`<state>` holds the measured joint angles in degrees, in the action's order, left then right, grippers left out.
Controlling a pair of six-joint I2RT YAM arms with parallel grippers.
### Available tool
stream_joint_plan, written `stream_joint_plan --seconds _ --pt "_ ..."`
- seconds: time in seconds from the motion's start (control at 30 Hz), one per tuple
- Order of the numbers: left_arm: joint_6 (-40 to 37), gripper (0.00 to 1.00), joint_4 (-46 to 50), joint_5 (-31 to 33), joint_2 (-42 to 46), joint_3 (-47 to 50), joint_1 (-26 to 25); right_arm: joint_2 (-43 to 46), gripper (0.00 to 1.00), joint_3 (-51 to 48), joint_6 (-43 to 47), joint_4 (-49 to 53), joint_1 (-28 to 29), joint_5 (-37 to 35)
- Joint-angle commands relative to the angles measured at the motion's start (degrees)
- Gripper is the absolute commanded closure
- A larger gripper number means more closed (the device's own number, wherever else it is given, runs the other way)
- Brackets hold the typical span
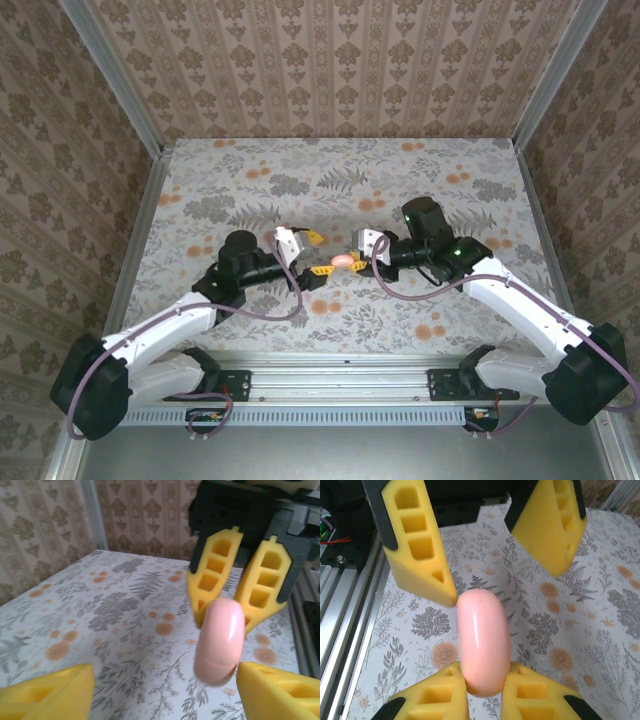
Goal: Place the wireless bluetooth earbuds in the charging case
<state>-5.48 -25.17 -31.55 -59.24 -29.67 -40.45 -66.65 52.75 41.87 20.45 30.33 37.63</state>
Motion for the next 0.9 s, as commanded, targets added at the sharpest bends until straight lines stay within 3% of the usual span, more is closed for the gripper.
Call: stream_joint_plan --seconds 0.0,0.2,0.3,0.4,0.57,0.7,0.87 --pt "1.3 0.2 0.4 7.8 3.7 2.0 0.3 -0.8 0.84 2.5 0.3 5.2 -0.7 0.2" --pt "2.5 0.01 3.9 14.1 9.5 2.2 0.4 -2.5 0.84 5.6 -0.6 11.9 -1.6 -0.9" --pt "1.8 0.0 7.2 18.6 12.4 1.3 0.7 -3.2 0.84 6.9 -2.7 13.2 -2.5 -1.5" --pt "2.6 0.0 12.9 26.9 13.9 -0.9 1.8 -4.0 0.84 7.5 -5.5 13.4 -2.8 -2.5" --pt "8.5 0.0 20.4 27.8 14.5 -2.8 8.9 -6.4 0.84 9.0 -10.3 15.0 -2.9 -4.2" --pt "14.5 0.0 22.4 25.1 14.7 -2.2 17.6 -9.6 0.83 10.4 -13.6 17.3 -2.9 -5.5" --pt "19.8 0.0 23.4 26.5 13.0 -0.8 25.9 -14.7 0.83 12.5 -22.9 18.0 -3.1 -10.2"
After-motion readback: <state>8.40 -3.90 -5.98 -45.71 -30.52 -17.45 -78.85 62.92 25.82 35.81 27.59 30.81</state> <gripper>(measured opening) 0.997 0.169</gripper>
